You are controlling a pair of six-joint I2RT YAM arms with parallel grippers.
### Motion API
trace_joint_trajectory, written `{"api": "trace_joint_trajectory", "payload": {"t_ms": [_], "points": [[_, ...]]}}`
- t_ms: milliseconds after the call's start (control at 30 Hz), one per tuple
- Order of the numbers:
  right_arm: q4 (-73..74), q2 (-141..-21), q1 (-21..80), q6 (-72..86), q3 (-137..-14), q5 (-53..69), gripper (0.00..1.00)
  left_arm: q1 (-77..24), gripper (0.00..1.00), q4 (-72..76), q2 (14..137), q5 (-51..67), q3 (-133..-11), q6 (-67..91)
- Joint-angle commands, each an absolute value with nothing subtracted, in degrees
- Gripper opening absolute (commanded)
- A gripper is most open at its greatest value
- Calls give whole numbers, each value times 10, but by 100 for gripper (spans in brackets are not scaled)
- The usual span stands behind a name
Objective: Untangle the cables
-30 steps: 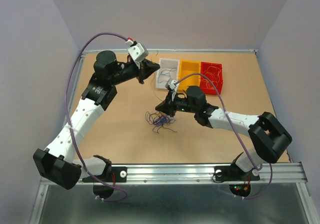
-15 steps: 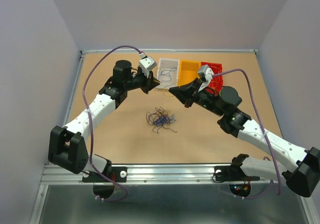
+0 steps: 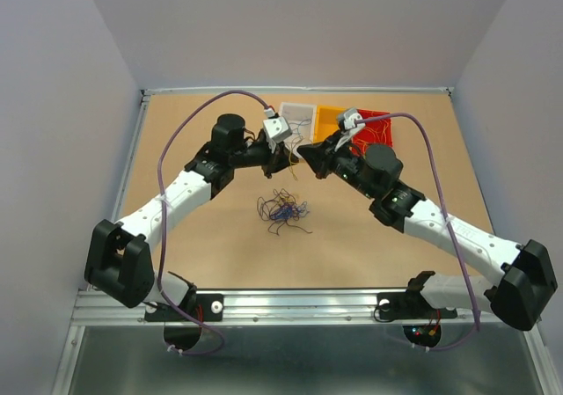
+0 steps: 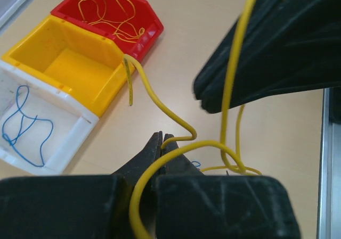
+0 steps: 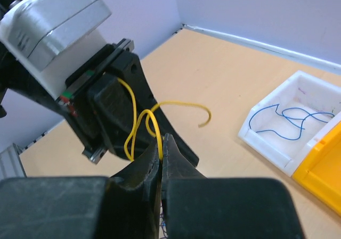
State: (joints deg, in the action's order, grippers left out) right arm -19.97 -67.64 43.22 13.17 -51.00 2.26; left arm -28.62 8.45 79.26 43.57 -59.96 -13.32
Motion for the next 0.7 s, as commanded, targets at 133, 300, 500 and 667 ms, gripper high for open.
{"api": "trace_joint_trajectory", "payload": {"t_ms": [133,300,500,667], "points": [[-268,-699,435,131,-514,-11,7,-298,0,114,807,458,-595,-145],[-268,-714,435,132,-519,18,15,-298,0,105,814,471,-603,-143],[-267,-722,435,126,-519,32,18,-298,0,99,815,471,-610,-125],[-265,-723,435,124,-519,35,19,-298,0,76,834,496,-628,-112]]}}
